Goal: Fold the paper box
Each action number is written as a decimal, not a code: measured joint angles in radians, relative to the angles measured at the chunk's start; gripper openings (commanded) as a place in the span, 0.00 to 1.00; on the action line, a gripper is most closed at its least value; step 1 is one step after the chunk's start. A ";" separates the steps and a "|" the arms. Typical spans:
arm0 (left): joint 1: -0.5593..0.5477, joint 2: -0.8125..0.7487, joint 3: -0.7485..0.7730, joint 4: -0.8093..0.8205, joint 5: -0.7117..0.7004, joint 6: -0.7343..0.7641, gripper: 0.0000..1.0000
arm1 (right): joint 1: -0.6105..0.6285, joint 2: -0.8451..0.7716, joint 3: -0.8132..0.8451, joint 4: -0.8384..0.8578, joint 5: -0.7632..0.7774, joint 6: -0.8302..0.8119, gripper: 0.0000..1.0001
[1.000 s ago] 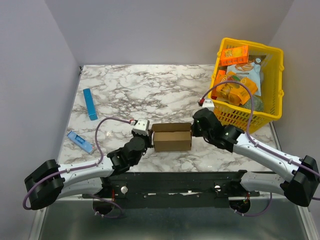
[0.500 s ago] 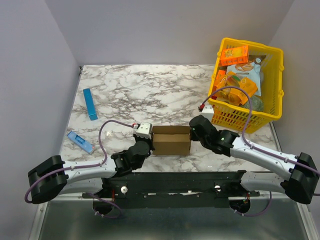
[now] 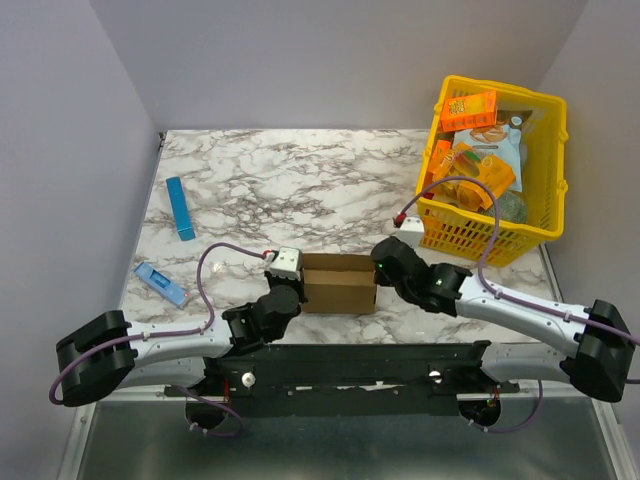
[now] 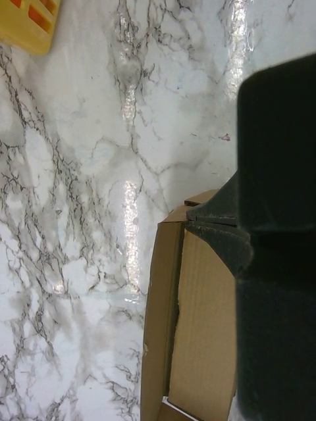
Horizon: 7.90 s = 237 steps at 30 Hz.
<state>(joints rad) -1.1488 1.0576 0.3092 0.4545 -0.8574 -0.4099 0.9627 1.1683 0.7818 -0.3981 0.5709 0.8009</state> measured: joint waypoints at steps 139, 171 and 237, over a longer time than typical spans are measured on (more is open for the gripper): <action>0.143 0.069 -0.071 0.267 0.381 -0.255 0.00 | 0.345 0.254 0.097 -0.629 0.595 0.833 0.00; 0.106 0.023 0.112 -0.157 0.371 -0.346 0.00 | 0.345 0.297 0.114 -0.702 0.595 0.849 0.00; 0.228 0.071 0.272 -0.329 0.610 -0.486 0.00 | 0.346 0.352 0.143 -0.801 0.594 0.874 0.00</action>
<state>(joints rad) -0.9207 1.1282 0.5816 0.1253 -0.2474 -0.8955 1.3083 1.5204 0.9249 -1.1995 1.1652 1.6752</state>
